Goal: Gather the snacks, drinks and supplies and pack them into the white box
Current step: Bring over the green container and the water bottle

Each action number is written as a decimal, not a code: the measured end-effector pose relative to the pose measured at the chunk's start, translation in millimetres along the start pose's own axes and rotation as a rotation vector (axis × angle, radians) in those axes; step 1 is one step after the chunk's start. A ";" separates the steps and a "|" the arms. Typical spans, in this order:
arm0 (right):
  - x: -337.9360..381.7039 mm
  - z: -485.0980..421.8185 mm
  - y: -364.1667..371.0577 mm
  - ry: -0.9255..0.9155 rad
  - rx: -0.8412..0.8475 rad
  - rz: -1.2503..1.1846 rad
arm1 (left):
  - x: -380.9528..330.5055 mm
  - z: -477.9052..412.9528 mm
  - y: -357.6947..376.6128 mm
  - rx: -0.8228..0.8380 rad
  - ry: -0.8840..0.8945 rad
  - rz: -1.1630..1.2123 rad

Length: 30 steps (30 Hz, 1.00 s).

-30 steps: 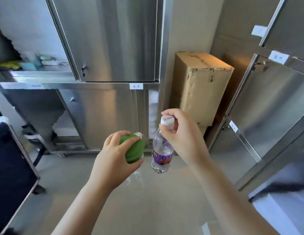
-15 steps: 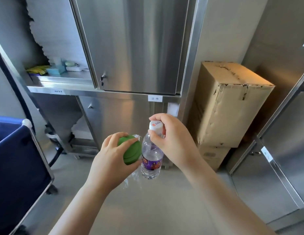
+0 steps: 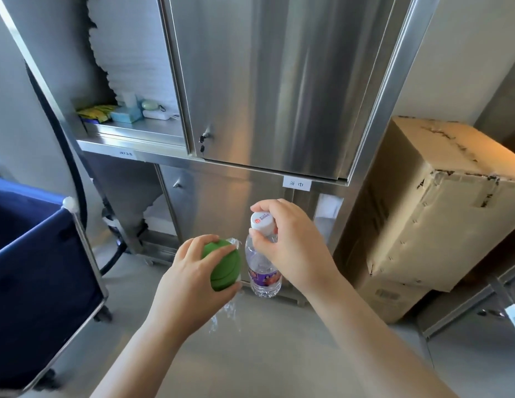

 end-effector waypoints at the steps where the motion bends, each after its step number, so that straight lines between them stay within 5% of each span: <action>1: 5.9 -5.1 7.2 -0.008 -0.003 -0.007 | 8.9 -1.8 -4.6 -0.001 -0.002 -0.006; 18: 193.5 -88.8 182.3 -0.115 0.079 -0.114 | 234.7 27.6 -161.7 -0.121 -0.145 -0.082; 30: 224.7 -153.1 270.4 -0.191 0.224 -0.088 | 326.3 -3.0 -174.5 -0.141 -0.240 -0.073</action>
Point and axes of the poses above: each hand's wrist, its own z-axis away from the middle knuckle, its own y-axis out of the palm, x = y × z, the point moved 4 cm from there along -z, towards the middle knuckle, and after that the axes turned 10 degrees about z, right-handed, at the moved point
